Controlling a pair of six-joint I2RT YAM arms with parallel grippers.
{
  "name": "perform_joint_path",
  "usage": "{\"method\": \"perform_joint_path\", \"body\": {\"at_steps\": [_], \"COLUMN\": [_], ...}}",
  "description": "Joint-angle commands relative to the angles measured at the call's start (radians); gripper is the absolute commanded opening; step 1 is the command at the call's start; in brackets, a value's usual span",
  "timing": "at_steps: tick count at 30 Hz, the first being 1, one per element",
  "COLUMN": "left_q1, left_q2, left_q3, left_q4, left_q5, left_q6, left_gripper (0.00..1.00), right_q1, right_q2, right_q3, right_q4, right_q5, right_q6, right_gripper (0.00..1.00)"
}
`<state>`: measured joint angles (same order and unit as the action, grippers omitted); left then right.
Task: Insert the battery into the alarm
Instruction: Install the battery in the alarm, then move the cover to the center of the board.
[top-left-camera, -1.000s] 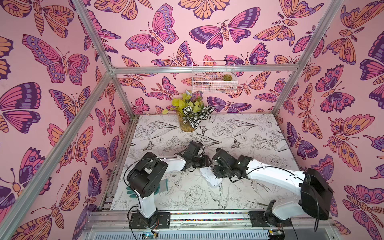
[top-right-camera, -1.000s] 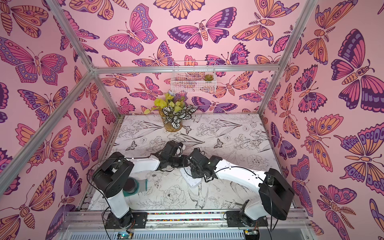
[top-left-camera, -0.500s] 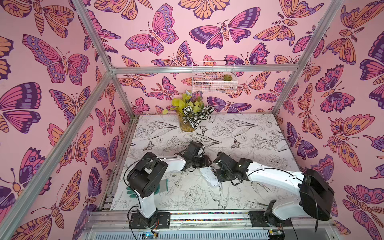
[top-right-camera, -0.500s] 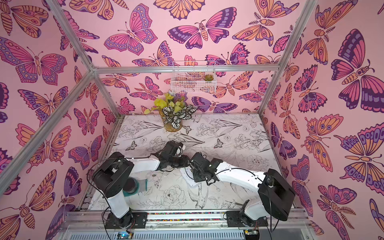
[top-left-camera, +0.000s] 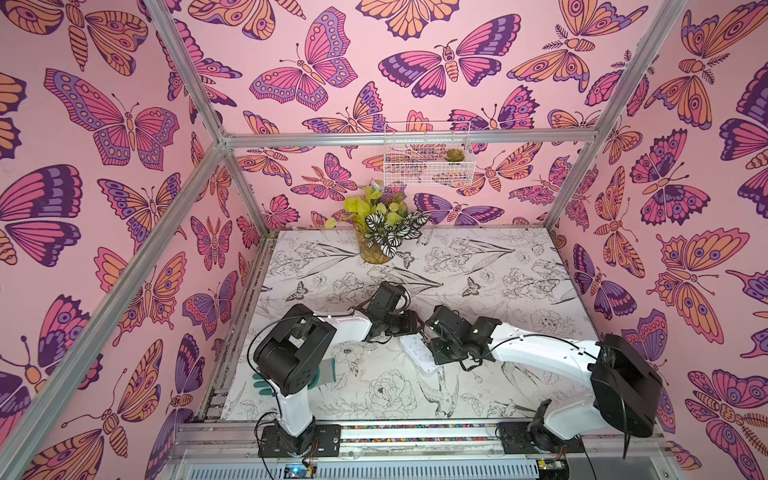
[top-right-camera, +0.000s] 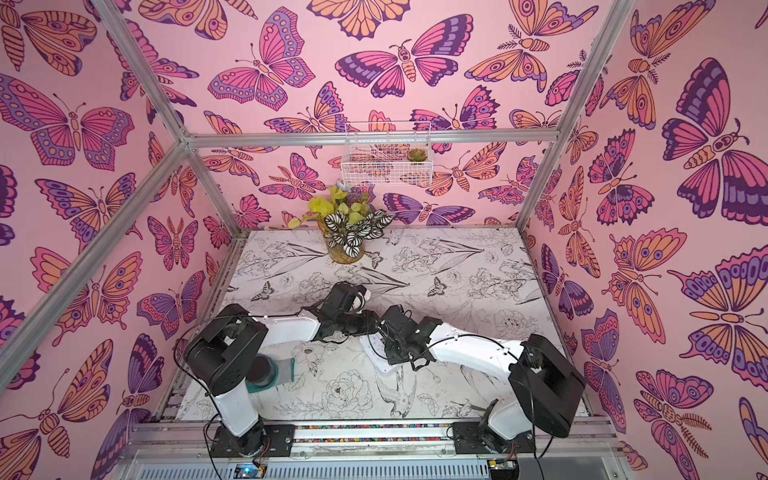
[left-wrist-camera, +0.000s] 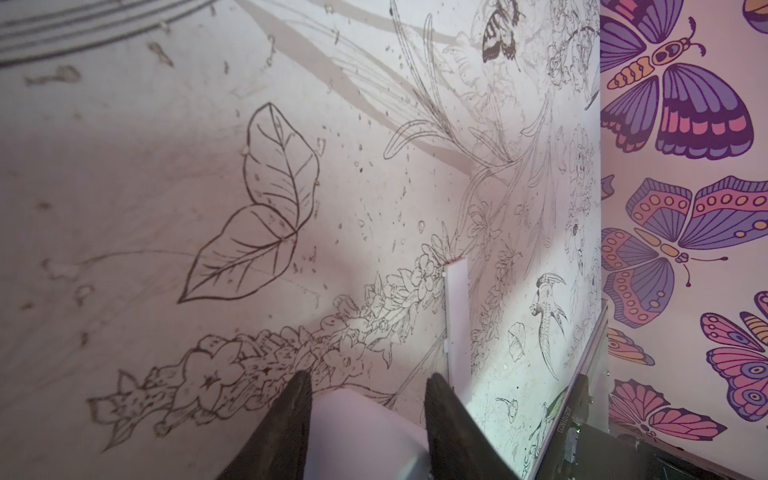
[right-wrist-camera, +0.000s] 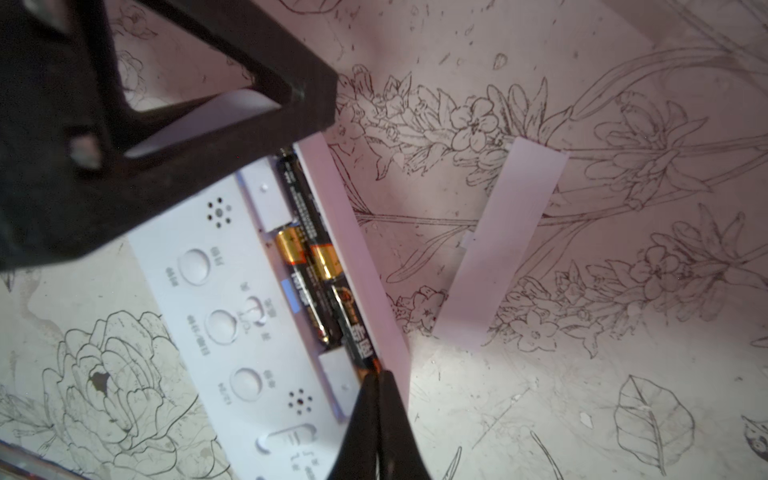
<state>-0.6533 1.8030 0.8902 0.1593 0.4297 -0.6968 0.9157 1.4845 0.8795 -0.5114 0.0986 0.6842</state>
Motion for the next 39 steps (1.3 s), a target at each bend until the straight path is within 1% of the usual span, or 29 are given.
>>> {"method": "perform_joint_path", "body": {"at_steps": [1,8,11,15,17,26,29,31,35,39], "left_q1": [0.000,-0.001,-0.001,-0.001,0.001,0.009,0.027,0.043,0.085,0.113], "left_q2": [0.010,0.007,-0.002,-0.014,-0.018,-0.031,-0.058,-0.080,-0.138,-0.221], "left_q3": [-0.019,-0.022,-0.027,-0.027,-0.021,-0.001,0.001,0.015,0.056,0.011], "left_q4": [-0.012,-0.012,-0.012,-0.014,-0.020,-0.046,-0.052,-0.067,-0.156,-0.163], "left_q5": [0.018,0.019,0.012,0.001,-0.004,-0.022,-0.042,-0.055,-0.098,-0.172], "left_q6": [0.007,0.006,0.011,0.019,0.023,0.036,0.041,0.054,0.086,0.071], "left_gripper": [0.47,0.47,0.47,0.47,0.47,0.48,0.49,0.51,0.54,0.56], "right_q1": [0.005,0.012,0.011,0.011,0.011,0.008,0.002,-0.012,-0.064,-0.103], "right_q2": [0.034,0.055,0.023,-0.041,-0.051,0.023,0.021,0.013,-0.020,-0.040], "right_q3": [-0.034,-0.042,-0.029,0.005,0.027,0.097,0.094,0.083,0.040,-0.006], "right_q4": [-0.007,-0.003,-0.017,-0.037,-0.047,-0.024,-0.013,-0.014,-0.014,0.006], "right_q5": [-0.010,-0.008,0.005,0.039,0.056,0.067,0.083,0.102,0.127,0.150], "right_q6": [0.018,0.025,0.019,0.001,-0.011,-0.029,-0.023,-0.010,0.018,0.037], "right_gripper": [0.06,0.06,0.06,0.08,0.09,0.11,0.12,0.14,0.21,0.38]}}
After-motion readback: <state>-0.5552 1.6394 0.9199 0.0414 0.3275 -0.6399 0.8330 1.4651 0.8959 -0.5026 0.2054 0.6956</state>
